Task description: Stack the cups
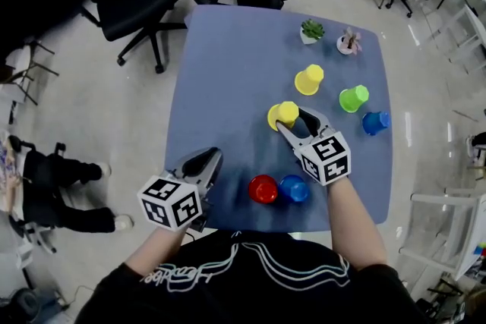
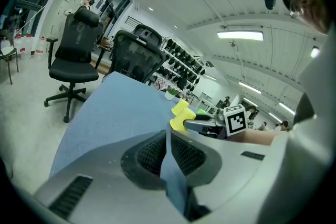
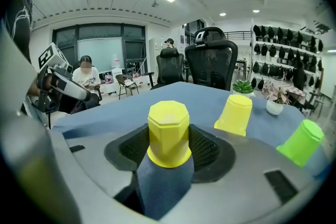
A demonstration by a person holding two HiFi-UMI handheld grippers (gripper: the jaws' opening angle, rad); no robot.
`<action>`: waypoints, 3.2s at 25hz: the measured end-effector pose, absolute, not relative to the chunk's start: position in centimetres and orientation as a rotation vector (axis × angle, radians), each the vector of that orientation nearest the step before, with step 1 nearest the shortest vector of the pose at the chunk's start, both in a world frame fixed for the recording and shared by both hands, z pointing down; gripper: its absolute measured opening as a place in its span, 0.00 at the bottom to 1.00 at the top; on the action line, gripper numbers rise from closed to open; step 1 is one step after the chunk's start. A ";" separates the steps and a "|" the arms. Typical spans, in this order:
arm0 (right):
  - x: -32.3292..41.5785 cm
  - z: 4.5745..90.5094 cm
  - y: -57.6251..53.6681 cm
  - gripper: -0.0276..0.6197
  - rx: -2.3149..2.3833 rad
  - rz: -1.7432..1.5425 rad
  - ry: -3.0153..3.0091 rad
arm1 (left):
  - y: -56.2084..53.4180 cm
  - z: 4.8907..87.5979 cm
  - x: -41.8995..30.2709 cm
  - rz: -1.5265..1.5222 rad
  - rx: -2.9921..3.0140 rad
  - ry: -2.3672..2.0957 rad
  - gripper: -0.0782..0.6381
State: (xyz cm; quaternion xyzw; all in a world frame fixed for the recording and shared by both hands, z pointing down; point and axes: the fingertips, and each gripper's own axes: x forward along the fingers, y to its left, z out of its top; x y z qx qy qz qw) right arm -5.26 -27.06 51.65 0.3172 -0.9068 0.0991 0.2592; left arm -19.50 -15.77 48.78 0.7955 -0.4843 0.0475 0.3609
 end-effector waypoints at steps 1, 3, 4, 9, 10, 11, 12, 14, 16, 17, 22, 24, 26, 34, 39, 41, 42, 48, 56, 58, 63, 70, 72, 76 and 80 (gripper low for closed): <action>-5.1 51.3 -26.9 0.43 0.864 0.264 -2.461 | -15.6 48.7 -19.4 0.118 2.048 -1.251 0.18; -4.9 50.3 -26.5 0.43 0.865 0.245 -2.472 | -15.1 48.5 -19.2 0.113 2.044 -1.258 0.18; -4.8 49.8 -26.3 0.43 0.862 0.233 -2.479 | -14.8 48.4 -19.0 0.111 2.042 -1.263 0.18; -4.1 47.4 -24.5 0.42 0.835 0.183 -2.504 | -13.5 47.2 -18.2 0.085 2.035 -1.289 0.18; -3.9 46.8 -24.1 0.42 0.833 0.178 -2.512 | -13.2 46.8 -18.0 0.080 2.037 -1.294 0.18; -3.8 46.2 -23.7 0.42 0.828 0.172 -2.520 | -12.9 46.4 -17.8 0.074 2.037 -1.300 0.18; -3.7 45.7 -23.2 0.42 0.823 0.166 -2.528 | -12.5 46.1 -17.5 0.069 2.036 -1.305 0.18; -3.5 44.8 -22.2 0.42 0.809 0.157 -2.541 | -11.6 45.4 -17.0 0.058 2.031 -1.315 0.18; -3.3 44.0 -21.1 0.42 0.795 0.152 -2.554 | -10.7 44.9 -16.6 0.046 2.027 -1.324 0.18; -3.2 43.7 -20.5 0.42 0.787 0.150 -2.561 | -10.3 44.7 -16.3 0.041 2.025 -1.328 0.18; -2.6 42.1 -17.3 0.42 0.744 0.131 -2.589 | -8.1 44.0 -15.5 0.027 2.010 -1.356 0.18; -2.5 41.7 -16.1 0.42 0.724 0.120 -2.598 | -7.3 43.7 -15.2 0.021 2.004 -1.368 0.18; -2.3 41.5 -15.0 0.42 0.705 0.110 -2.600 | -6.4 43.5 -14.7 0.019 2.000 -1.374 0.18; -1.8 39.7 -11.6 0.42 0.664 0.064 -2.634 | -2.9 42.0 -13.0 0.023 2.009 -1.394 0.18; -1.9 39.0 -9.7 0.42 0.634 0.043 -2.646 | -1.3 41.3 -12.7 0.015 2.006 -1.418 0.18; -1.8 38.9 -9.1 0.42 0.625 0.043 -2.652 | -0.8 41.2 -12.5 0.016 2.008 -1.425 0.18; -1.7 38.9 -8.8 0.42 0.619 0.046 -2.653 | -0.6 41.2 -12.4 0.018 2.008 -1.428 0.18; -1.9 39.9 -7.6 0.42 0.569 0.066 -2.645 | 0.4 41.2 -11.9 0.008 2.001 -1.440 0.17; -2.6 41.7 -6.4 0.42 0.478 0.091 -2.623 | 1.1 41.2 -12.1 -0.012 1.995 -1.463 0.18; -2.7 42.0 -6.4 0.42 0.453 0.087 -2.614 | 1.0 41.4 -12.2 -0.015 1.993 -1.468 0.18; -2.9 42.7 -6.2 0.43 0.416 0.104 -2.595 | 0.8 41.7 -12.4 -0.023 1.983 -1.482 0.17; -3.0 43.7 -6.5 0.43 0.423 0.120 -2.588 | 0.5 42.3 -11.9 -0.025 1.986 -1.488 0.18; -3.1 43.8 -6.7 0.43 0.420 0.114 -2.582 | 0.3 42.4 -11.7 -0.026 1.989 -1.489 0.18; -3.3 43.9 -6.5 0.43 0.405 0.112 -2.573 | 0.4 42.2 -11.6 -0.032 1.989 -1.494 0.18; -2.8 43.6 -6.1 0.50 0.396 0.099 -2.584 | 0.3 41.9 -11.5 -0.038 1.996 -1.499 0.18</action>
